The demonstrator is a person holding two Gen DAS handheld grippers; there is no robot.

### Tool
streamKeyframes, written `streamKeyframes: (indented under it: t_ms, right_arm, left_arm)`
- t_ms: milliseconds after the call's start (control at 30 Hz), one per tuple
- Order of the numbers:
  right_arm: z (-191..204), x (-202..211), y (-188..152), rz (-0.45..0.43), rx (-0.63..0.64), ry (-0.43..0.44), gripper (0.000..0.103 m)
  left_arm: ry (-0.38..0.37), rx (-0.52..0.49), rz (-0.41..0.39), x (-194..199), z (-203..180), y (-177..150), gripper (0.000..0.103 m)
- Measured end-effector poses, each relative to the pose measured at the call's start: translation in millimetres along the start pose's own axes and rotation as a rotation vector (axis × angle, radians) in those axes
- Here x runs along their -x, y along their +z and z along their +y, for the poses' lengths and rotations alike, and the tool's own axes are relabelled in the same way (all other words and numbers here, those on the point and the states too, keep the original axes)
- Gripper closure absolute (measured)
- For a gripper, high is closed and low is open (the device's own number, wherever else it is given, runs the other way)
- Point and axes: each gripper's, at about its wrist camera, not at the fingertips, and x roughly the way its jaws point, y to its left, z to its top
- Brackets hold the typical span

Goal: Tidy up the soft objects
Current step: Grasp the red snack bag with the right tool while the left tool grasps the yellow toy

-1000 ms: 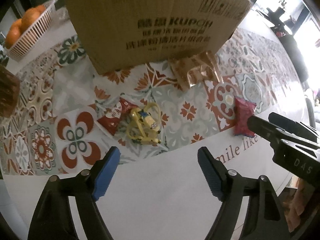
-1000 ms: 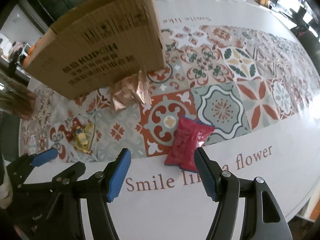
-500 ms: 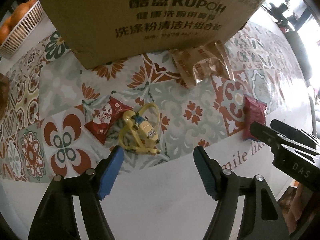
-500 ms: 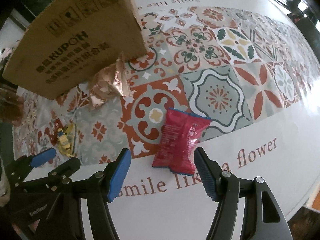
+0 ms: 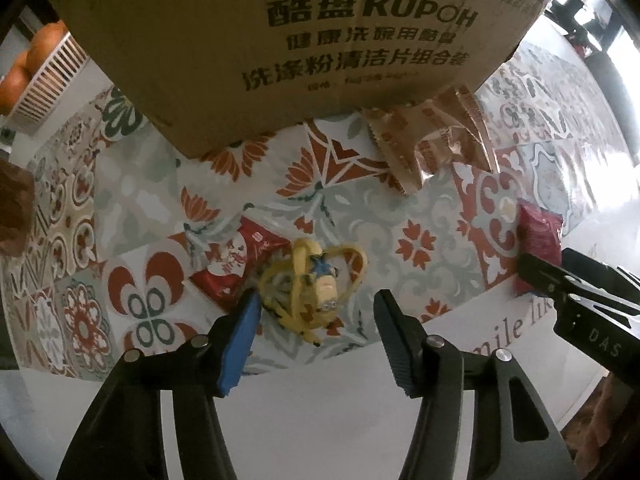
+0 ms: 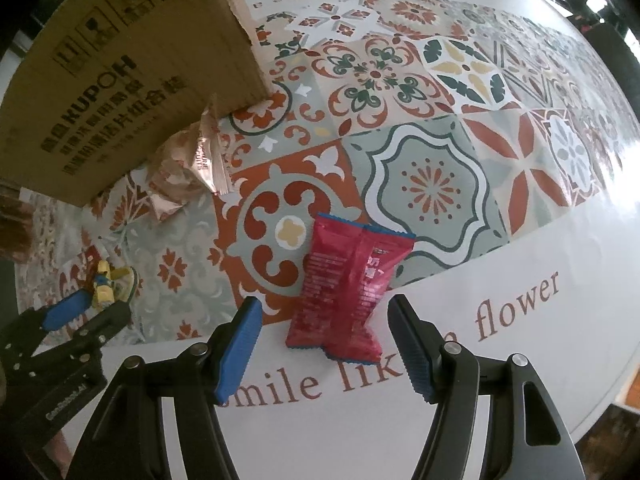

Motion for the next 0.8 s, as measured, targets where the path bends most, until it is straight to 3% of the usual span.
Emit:
streamKeyframes:
  t_ms: [600,800]
  right_arm:
    - [-1,-21,0,0.008,-0.013,0.009,0.039]
    - [-4,-16,-3,-0.009,-0.009,0.002,0.056]
  left_arm:
    - [0.002,0.033,-0.005,-28,4,22,0.044]
    - [0.01,0.049,-0.027,-32,1,19,0.045]
